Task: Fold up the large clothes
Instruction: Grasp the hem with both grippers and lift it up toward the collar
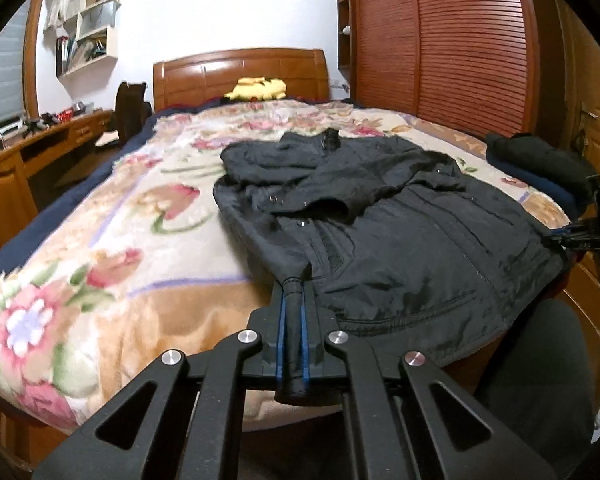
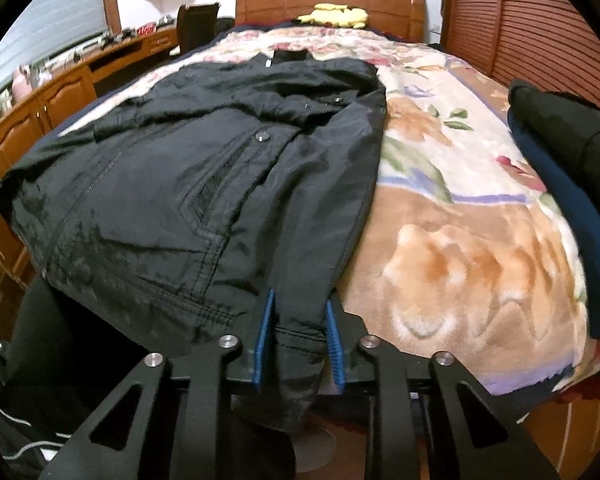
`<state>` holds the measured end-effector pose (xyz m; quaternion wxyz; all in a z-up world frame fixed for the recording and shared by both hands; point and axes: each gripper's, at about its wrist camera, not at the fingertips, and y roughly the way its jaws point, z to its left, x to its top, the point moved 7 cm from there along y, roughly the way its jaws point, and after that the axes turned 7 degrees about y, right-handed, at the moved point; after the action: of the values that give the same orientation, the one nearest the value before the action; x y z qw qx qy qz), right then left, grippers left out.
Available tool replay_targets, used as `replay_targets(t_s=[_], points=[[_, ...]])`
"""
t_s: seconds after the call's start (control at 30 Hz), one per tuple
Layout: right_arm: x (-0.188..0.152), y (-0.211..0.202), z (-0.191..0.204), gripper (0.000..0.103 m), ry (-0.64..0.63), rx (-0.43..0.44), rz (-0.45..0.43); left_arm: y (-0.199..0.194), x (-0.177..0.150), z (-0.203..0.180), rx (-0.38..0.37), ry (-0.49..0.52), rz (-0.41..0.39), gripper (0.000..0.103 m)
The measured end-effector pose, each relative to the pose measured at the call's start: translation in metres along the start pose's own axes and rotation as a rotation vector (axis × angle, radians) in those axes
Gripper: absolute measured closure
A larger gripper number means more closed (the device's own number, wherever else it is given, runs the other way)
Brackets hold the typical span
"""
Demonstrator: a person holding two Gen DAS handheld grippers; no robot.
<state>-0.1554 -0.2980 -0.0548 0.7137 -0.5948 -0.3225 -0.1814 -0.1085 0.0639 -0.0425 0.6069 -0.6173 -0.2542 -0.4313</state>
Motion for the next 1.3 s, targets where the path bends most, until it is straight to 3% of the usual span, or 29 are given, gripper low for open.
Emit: replay_targets(t_s=[0.33,0.67,1.3], points=[[0.051,-0.06,0.007,0.087,0.004,-0.011,-0.237,-0.026,0.063,0.017,-0.004,-0.023,-0.128,0.097],[0.092,-0.108,0.017,0.088,-0.027,-0.025,-0.341,-0.041,0.094,0.022,0.005,-0.008,-0.187,0.097],[0.109,-0.192,0.018,0.089,-0.015,0.022,-0.497,-0.124,0.169,0.028,0.019,0.044,-0.344,0.097]])
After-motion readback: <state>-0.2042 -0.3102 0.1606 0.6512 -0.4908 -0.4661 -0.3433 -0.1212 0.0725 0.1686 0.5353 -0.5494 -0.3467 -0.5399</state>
